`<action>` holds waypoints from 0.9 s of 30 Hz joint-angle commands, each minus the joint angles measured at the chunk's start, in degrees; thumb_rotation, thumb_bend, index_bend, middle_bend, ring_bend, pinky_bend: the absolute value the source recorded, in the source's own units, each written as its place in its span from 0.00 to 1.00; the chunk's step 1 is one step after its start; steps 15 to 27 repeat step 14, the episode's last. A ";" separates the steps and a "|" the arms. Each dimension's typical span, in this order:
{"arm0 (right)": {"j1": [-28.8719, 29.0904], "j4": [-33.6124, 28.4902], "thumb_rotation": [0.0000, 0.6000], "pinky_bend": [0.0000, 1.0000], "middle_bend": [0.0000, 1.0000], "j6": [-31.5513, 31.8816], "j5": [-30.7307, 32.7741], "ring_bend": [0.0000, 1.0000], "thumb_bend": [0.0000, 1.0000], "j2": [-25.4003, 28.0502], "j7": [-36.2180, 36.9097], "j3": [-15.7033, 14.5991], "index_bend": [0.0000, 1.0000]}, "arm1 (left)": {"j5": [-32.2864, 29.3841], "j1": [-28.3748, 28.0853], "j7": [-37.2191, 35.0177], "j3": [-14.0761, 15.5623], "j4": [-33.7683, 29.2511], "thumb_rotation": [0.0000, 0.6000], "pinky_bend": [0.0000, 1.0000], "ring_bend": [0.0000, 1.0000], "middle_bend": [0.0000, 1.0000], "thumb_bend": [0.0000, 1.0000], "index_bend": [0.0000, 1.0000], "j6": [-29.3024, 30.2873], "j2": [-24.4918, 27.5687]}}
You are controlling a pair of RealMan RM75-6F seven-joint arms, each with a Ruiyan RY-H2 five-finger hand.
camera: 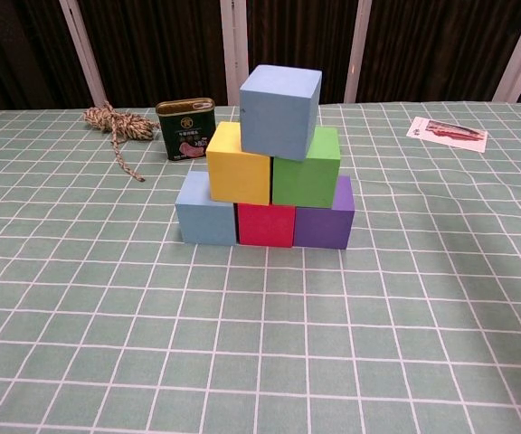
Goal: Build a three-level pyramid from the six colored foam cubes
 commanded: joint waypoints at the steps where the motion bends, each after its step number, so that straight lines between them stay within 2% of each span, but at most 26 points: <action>1: -7.45 2.21 1.00 0.00 0.00 -3.44 -11.60 0.00 0.39 2.85 7.88 -6.63 0.00 | 0.40 0.36 0.25 0.23 0.89 1.00 0.00 0.00 0.10 0.07 0.01 0.67 -0.87; 7: -16.14 7.47 1.00 0.00 0.00 -4.42 -27.29 0.00 0.39 4.50 19.34 -13.31 0.00 | 1.52 1.79 1.05 1.72 4.57 1.00 0.00 0.00 0.08 0.07 0.00 2.40 -3.75; 13: -22.18 14.79 1.00 0.00 0.00 -3.15 -37.87 0.00 0.39 3.25 27.07 -18.34 0.00 | 4.31 5.18 -1.30 4.12 11.83 1.00 0.00 0.00 0.06 0.07 0.00 6.72 -7.80; 27: -22.91 15.80 1.00 0.00 0.00 -2.66 -38.88 0.00 0.39 2.87 28.06 -18.72 0.00 | 4.51 5.69 -1.86 4.38 13.17 1.00 0.00 0.00 0.06 0.07 0.00 7.33 -8.32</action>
